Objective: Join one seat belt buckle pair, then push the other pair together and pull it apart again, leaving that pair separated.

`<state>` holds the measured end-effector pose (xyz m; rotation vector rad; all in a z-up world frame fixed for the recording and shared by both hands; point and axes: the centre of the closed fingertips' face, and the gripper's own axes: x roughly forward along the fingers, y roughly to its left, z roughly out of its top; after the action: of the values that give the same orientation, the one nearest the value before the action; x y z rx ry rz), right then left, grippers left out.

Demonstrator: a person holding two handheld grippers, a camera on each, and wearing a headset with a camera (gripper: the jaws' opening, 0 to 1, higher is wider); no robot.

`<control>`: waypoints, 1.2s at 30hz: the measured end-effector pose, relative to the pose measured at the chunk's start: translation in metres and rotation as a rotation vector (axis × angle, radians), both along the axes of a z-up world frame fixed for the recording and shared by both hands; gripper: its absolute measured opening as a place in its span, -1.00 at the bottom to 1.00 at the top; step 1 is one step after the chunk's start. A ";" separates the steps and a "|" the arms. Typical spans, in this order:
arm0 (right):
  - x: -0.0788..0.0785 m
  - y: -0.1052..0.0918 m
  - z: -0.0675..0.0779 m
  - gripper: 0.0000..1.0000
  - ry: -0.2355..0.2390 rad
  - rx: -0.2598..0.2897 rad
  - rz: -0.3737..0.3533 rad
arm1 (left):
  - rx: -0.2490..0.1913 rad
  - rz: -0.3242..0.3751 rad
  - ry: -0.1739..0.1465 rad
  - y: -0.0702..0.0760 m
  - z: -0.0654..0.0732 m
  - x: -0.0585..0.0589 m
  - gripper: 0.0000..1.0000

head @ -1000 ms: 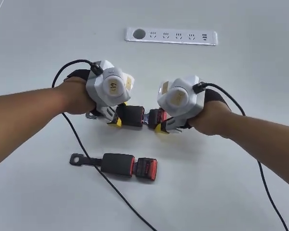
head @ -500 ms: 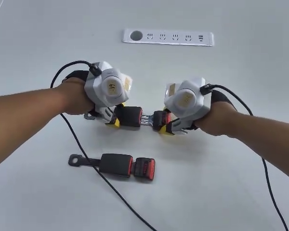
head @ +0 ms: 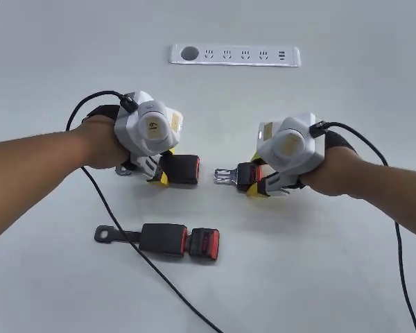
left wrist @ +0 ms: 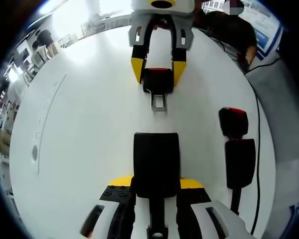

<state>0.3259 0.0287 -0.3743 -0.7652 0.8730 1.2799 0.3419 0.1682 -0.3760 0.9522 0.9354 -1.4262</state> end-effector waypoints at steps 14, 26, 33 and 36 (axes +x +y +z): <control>-0.003 -0.039 -0.001 -0.31 0.005 -0.014 -0.028 | 0.006 -0.003 -0.004 -0.001 0.008 -0.007 -0.37; -0.006 -0.062 0.000 -0.30 0.009 -0.029 -0.046 | 0.006 -0.011 -0.002 -0.002 0.015 -0.012 -0.36; -0.008 -0.071 0.001 -0.29 0.013 -0.039 -0.051 | 0.007 -0.017 -0.002 -0.003 0.015 -0.012 -0.35; -0.009 -0.072 0.002 -0.28 0.014 -0.036 -0.058 | 0.008 -0.016 -0.004 -0.003 0.015 -0.012 -0.34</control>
<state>0.3171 -0.0431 -0.3728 -0.7551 0.9250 1.2222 0.3298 0.1653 -0.3605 0.9700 0.9334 -1.4348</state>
